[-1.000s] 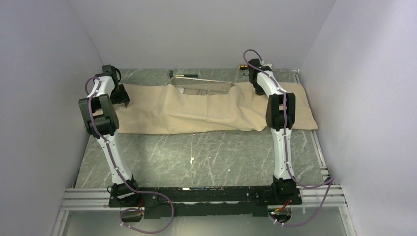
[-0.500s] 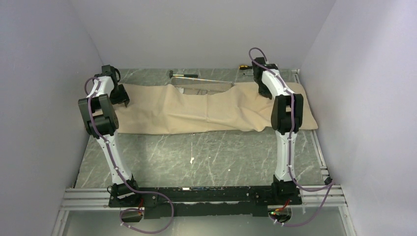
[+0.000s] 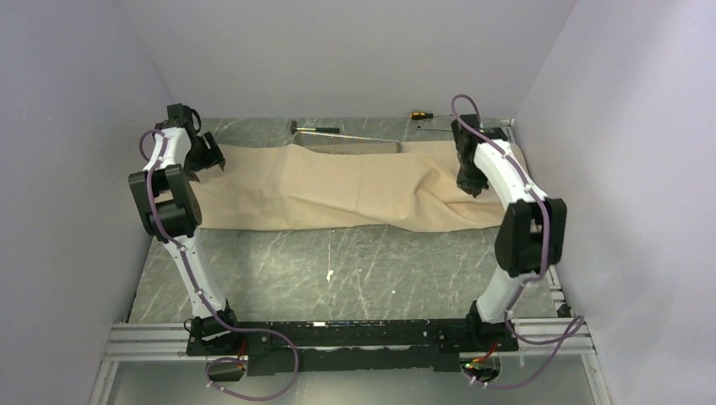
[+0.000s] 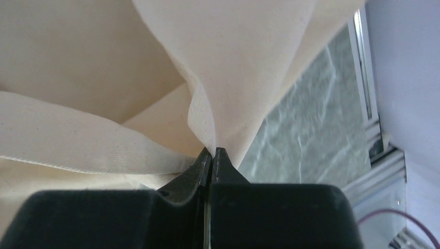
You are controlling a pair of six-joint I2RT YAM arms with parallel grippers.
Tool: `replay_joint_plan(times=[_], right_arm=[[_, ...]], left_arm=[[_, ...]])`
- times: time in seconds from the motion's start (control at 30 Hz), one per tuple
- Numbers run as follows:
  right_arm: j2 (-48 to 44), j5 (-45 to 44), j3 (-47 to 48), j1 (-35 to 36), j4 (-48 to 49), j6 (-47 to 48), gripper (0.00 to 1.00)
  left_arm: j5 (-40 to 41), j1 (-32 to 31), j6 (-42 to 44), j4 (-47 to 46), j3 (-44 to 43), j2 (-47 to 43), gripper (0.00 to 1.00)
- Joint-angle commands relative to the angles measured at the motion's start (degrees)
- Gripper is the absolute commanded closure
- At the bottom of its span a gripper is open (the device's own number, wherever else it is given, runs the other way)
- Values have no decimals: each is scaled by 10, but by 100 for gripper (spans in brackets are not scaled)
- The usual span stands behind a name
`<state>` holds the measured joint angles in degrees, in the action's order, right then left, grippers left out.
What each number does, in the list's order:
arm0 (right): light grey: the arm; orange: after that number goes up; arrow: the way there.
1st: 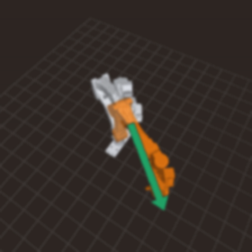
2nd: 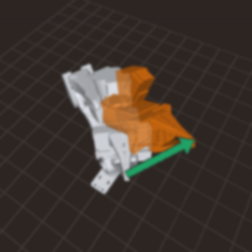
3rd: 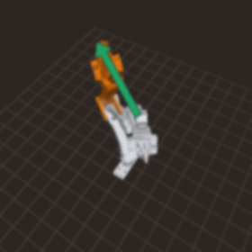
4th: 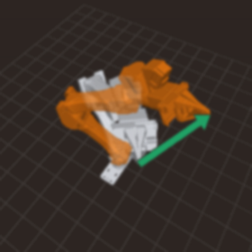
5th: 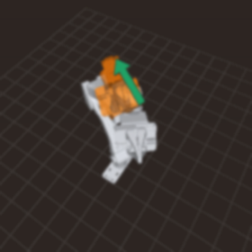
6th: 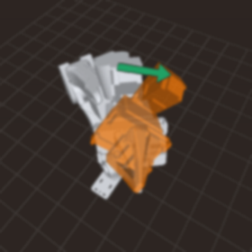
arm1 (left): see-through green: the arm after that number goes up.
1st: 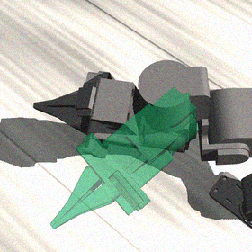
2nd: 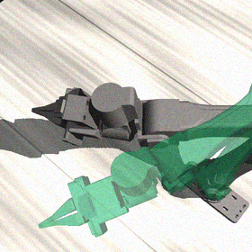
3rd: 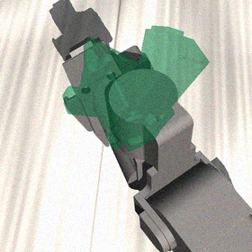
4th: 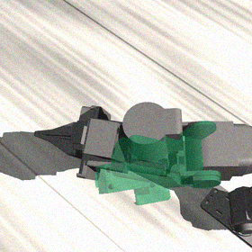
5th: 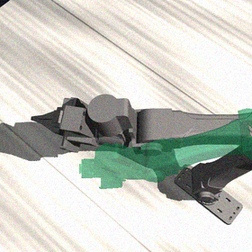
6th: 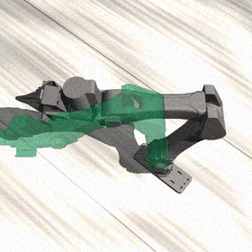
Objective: Open and lay out the surgical kit
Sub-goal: Open the surgical kit at the center of the board.
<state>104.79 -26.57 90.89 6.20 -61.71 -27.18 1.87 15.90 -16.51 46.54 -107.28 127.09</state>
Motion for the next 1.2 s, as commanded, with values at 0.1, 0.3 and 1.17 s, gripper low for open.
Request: replay_joint_plan(times=[0.1,0.3,1.17], right_arm=[[-167,50,-188,2,-41,-64,100],[-262,115,-354,1,-15,-117,100],[-245,152,-448,0,18,-127,100]], left_arm=[[-77,-37,-39,-22,-47,-63,21],[-80,-72,-64,-42,-34,-75,18],[87,-198,-113,6,-250,149,17]])
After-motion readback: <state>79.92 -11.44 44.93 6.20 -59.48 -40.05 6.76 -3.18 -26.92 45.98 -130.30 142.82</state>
